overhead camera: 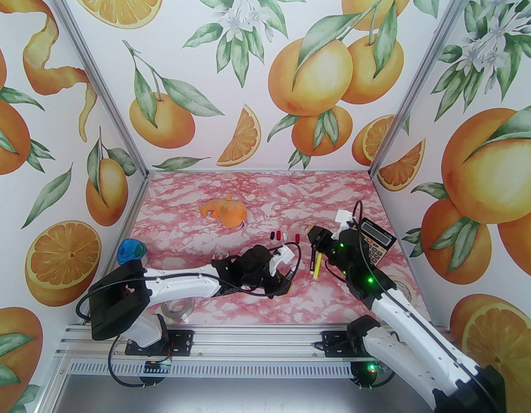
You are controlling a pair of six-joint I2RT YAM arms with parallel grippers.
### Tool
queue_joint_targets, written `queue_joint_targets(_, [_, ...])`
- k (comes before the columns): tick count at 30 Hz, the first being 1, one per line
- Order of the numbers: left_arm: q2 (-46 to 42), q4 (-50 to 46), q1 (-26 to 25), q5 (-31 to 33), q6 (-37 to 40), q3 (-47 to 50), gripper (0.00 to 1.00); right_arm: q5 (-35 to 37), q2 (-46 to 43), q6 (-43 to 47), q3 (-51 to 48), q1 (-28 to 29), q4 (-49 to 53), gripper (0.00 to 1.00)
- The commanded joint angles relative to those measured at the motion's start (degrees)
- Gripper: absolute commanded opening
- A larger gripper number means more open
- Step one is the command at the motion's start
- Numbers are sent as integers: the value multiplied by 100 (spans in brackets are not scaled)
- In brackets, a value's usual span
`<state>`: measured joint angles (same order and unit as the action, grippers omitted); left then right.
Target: Open the pen caps
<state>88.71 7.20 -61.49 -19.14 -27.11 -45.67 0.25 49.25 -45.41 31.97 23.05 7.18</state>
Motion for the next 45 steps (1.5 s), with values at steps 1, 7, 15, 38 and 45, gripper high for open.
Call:
queue_joint_targets(1, [-282,577,100,178,-281,198,0,190,304,560,283,-31,529,10])
queue_joint_targets(7, [-665,636,139,663,-398,354,0,388,1041,1084,445,-35,886,10])
queue_joint_targets(15, [-949,615,261,926,-478,602,0,135,2317,1444,789,-232,504,10])
queue_joint_targets(38, [-1101,352,332,985,-447,630,0,-456,4523,1576,1620,-717,-14,15])
queue_joint_targets(45, [-996,403,340,921,-488,636,0,-552,4755,1545,1690,-818,-80,17])
